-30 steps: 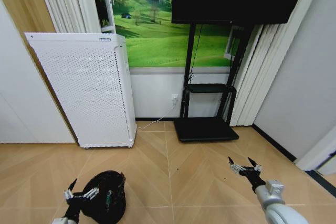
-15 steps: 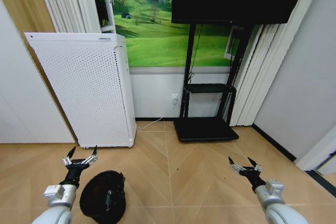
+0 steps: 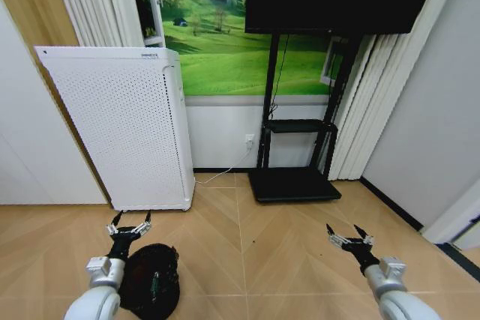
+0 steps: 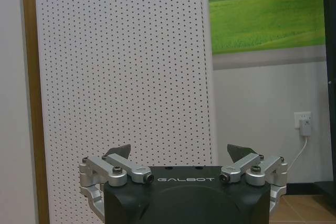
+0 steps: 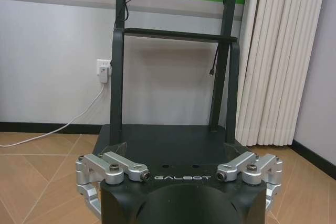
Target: Pick up the trash bin and place the garbage on the floor into it.
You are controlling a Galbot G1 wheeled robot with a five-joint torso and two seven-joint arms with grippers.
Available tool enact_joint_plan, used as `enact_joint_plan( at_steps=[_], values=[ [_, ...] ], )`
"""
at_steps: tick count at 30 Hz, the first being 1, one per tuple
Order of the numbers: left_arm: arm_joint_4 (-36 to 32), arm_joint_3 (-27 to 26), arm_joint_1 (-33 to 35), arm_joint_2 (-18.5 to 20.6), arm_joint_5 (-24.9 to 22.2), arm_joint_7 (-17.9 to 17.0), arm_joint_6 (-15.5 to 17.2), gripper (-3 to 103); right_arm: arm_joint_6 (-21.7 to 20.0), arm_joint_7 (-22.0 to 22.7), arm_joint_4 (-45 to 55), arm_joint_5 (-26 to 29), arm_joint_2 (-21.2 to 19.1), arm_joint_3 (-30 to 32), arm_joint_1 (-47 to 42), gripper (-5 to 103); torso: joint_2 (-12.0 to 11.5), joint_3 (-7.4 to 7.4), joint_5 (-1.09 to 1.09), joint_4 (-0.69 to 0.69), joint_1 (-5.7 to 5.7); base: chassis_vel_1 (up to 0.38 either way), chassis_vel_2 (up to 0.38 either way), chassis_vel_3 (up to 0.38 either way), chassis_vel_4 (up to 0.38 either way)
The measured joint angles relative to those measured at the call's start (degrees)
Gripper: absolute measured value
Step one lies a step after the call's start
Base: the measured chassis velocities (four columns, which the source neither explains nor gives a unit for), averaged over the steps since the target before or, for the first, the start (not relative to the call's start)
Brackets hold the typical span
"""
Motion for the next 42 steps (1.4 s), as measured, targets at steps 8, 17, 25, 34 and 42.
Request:
enact_joint_plan(
  at_steps=[8, 17, 25, 34, 42],
  values=[
    [0.0, 0.0, 0.1, 0.0, 0.0, 0.0, 0.0, 100, 0.0, 0.0, 0.0, 0.0, 0.0, 0.0, 0.0, 100, 0.0, 0.0, 0.0, 0.0, 0.0, 0.0, 0.0, 0.0, 0.0],
    [0.0, -0.1, 0.1, -0.1, 0.0, 0.0, 0.0, 100, 0.0, 0.0, 0.0, 0.0, 0.0, 0.0, 0.0, 100, 0.0, 0.0, 0.0, 0.0, 0.0, 0.0, 0.0, 0.0, 0.0],
    [0.0, -0.1, 0.2, -0.1, 0.0, 0.0, 0.0, 100, 0.0, 0.0, 0.0, 0.0, 0.0, 0.0, 0.0, 100, 0.0, 0.0, -0.01, 0.0, 0.0, 0.0, 0.0, 0.0, 0.0],
    [0.0, -0.1, 0.2, -0.1, 0.0, 0.0, 0.0, 100, 0.0, 0.0, 0.0, 0.0, 0.0, 0.0, 0.0, 100, 0.0, 0.0, 0.01, -0.02, 0.0, -0.083, -0.072, 0.081, 0.079],
    [0.0, -0.1, 0.2, -0.1, 0.0, 0.0, 0.0, 100, 0.0, 0.0, 0.0, 0.0, 0.0, 0.0, 0.0, 100, 0.0, -0.01, -0.02, 0.0, 0.0, -0.012, -0.022, 0.017, 0.03]
  ],
)
